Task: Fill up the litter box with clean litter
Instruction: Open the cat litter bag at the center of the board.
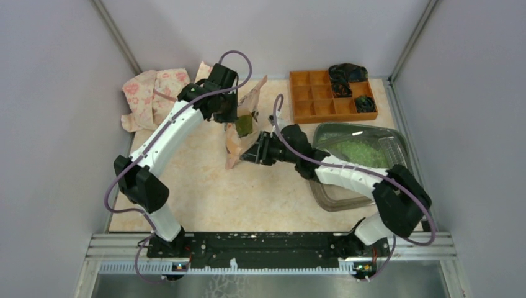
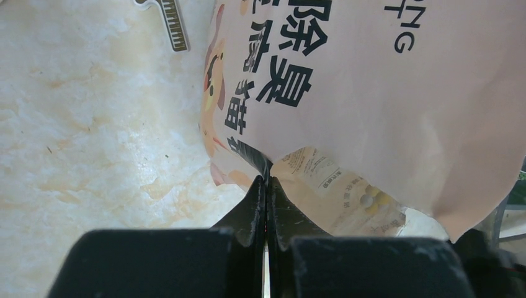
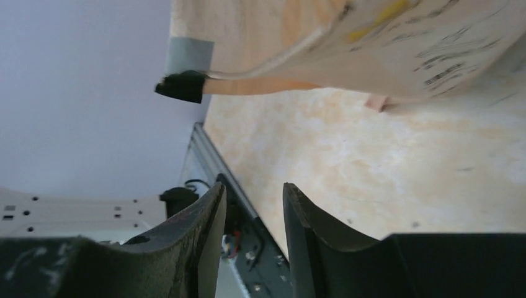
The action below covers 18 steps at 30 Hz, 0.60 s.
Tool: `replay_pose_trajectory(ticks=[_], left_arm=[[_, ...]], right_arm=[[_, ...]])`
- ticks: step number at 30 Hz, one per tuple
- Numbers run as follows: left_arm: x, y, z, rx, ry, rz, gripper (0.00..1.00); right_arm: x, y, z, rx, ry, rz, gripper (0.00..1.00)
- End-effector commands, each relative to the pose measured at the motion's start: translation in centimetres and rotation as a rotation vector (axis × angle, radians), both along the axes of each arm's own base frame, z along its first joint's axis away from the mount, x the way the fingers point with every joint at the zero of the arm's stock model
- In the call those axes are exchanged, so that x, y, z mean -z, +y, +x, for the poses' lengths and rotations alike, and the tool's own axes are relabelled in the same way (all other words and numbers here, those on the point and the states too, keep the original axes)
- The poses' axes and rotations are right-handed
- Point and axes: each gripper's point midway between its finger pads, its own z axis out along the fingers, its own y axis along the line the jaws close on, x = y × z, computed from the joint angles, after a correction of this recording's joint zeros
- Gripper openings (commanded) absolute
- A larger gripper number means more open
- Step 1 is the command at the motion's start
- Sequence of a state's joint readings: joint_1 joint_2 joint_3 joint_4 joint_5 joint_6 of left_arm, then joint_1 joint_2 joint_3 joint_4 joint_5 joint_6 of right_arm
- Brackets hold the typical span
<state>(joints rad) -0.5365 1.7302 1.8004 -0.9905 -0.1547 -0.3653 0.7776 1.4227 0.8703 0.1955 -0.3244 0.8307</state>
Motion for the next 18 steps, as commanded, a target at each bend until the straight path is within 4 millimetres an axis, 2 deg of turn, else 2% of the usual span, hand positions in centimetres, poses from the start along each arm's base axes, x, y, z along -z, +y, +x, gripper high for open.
replay_pose_trajectory(ticks=[1, 4, 8, 13, 18], left_arm=[[-0.7, 0.1, 0.6, -0.002, -0.032, 0.0, 0.01], [-0.3, 0.2, 0.5, -0.004, -0.027, 0.008, 0.01], [0.1, 0.6, 0.3, -0.012, -0.023, 0.021, 0.01], [0.5, 1.7, -0.1, -0.036, -0.03, 0.055, 0.02], [1.5, 2.9, -0.6, -0.044, -0.017, 0.072, 0.02]], right_arm=[[-3.8, 5.2, -1.3, -0.031, 0.134, 0.373, 0.39], [-2.9, 7.0, -1.9, -0.001, 0.244, 0.495, 0.38], [-0.3, 9.1, -1.5, 0.08, 0.327, 0.508, 0.38], [3.1, 8.1, 1.4, 0.262, 0.378, 0.53, 0.38], [6.1, 7.4, 4.5, 0.398, 0.366, 0.446, 0.38]])
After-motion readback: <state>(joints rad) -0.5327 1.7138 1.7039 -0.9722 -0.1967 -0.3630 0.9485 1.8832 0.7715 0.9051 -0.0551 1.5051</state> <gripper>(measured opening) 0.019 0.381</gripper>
